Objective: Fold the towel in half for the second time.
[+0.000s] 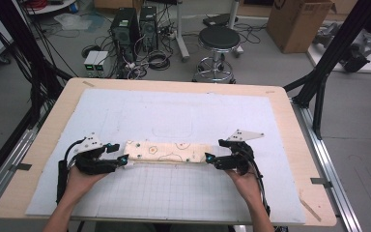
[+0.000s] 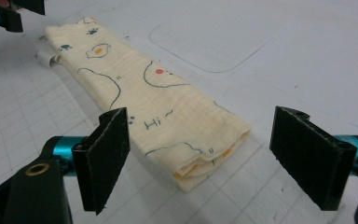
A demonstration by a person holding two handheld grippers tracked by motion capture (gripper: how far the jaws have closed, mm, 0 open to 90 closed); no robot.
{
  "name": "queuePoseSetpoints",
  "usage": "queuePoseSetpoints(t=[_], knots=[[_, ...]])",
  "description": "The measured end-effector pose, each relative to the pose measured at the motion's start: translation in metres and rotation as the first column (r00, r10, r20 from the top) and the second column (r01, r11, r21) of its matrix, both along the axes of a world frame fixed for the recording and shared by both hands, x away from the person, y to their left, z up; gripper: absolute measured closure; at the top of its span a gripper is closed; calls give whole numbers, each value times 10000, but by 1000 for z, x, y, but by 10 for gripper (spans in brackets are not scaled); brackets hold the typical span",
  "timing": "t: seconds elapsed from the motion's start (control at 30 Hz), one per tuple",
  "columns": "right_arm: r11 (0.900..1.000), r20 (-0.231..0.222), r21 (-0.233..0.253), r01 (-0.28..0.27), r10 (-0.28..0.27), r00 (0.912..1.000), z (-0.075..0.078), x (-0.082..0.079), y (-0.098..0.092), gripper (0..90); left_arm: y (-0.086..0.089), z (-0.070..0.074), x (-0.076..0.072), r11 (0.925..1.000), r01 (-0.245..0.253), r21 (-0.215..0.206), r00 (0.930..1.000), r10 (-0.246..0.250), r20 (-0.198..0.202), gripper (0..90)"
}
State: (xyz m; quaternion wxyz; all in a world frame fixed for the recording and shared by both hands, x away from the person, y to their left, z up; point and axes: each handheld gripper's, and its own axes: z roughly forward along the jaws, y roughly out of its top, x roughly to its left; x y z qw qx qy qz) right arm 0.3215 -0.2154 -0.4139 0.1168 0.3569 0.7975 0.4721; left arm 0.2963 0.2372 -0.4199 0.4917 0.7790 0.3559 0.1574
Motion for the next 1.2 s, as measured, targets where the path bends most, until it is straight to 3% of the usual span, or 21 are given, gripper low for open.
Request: queuePoseSetpoints(t=[0.3, 0.53, 0.73, 1.2], knots=[[9997, 97, -120, 211, -210, 9997, 0, -8, -6, 162, 4, 1, -10, 9999, -4, -139, 10000, 5, 6, 365], [9989, 186, -223, 401, -397, 9990, -1, -15, -9, 128, 5, -1, -17, 10000, -4, -4, 10000, 4, 54, 347], [9987, 437, -111, 499, -493, 9978, 0, -21, -13, 123, 9, -2, -22, 10000, -43, -28, 10000, 43, 44, 309], [9979, 452, -197, 611, -601, 9972, -2, -35, -23, 123, 18, -3, -35, 9996, -259, -107, 9997, 260, 31, 280]])
